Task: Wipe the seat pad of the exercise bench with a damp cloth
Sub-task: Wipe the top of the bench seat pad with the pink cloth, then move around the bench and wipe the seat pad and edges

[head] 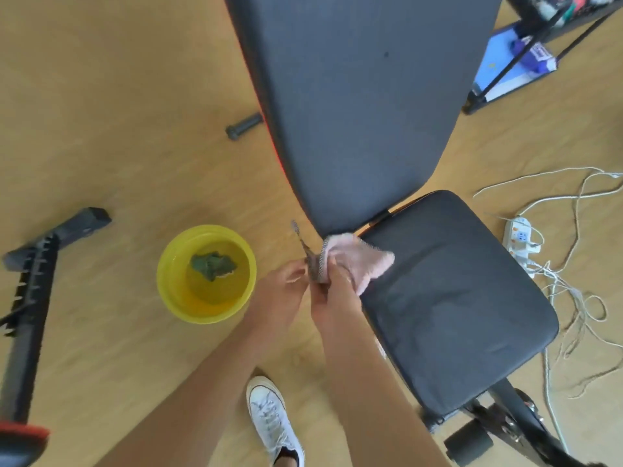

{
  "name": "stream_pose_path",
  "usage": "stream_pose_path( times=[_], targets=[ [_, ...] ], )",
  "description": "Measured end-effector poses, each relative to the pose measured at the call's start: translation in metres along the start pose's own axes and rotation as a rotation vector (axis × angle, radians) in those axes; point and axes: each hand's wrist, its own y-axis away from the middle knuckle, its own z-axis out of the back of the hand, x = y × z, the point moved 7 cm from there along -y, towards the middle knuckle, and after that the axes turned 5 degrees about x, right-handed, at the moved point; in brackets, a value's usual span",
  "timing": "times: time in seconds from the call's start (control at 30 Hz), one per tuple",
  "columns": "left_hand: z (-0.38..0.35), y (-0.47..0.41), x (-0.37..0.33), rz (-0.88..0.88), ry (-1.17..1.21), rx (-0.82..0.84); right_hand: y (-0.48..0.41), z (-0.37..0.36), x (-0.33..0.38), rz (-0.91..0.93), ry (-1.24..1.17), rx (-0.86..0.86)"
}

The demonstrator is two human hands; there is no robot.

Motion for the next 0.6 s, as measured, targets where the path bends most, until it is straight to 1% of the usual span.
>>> stream_pose_path(
  times=[0.03,0.07,0.1,0.17,0.23,0.3,0.37,0.4,0.43,0.47,0.53,0.57,0.6],
  targets=[
    [0.022,0.013,0.011,-0.004,0.069,-0.037,0.005,-0.021,-0.004,0.007,0.119,0.066],
    [0.045,0.028,0.022,0.002,0.122,-0.078,0.012,-0.042,-0.007,0.048,0.326,0.14],
    [0.069,0.044,0.034,0.008,0.17,-0.12,0.024,-0.055,-0.017,0.069,0.59,0.15],
    [0.116,0.081,0.059,0.009,0.261,-0.193,0.049,-0.072,-0.042,0.199,0.992,0.197],
    [0.161,0.12,0.091,0.04,0.342,-0.267,0.076,-0.081,-0.072,0.311,1.265,0.275],
    [0.201,0.162,0.123,0.079,0.342,-0.328,0.098,-0.088,-0.106,0.396,1.461,0.349],
    [0.235,0.203,0.153,0.105,0.258,-0.35,0.123,-0.097,-0.147,0.477,1.613,0.474],
    [0.249,0.224,0.167,0.122,0.221,-0.353,0.137,-0.101,-0.171,0.517,1.672,0.563],
    [0.262,0.246,0.181,0.145,0.199,-0.352,0.15,-0.102,-0.196,0.507,1.682,0.664],
    [0.273,0.268,0.196,0.171,0.177,-0.341,0.165,-0.102,-0.222,0.466,1.638,0.758],
    [0.292,0.309,0.227,0.243,0.1,-0.264,0.189,-0.092,-0.269,0.344,1.579,0.923],
    [0.299,0.33,0.246,0.304,0.054,-0.209,0.198,-0.084,-0.29,0.349,1.626,1.001],
    [0.306,0.351,0.268,0.368,0.022,-0.153,0.204,-0.074,-0.31,0.399,1.701,1.078]
  ],
)
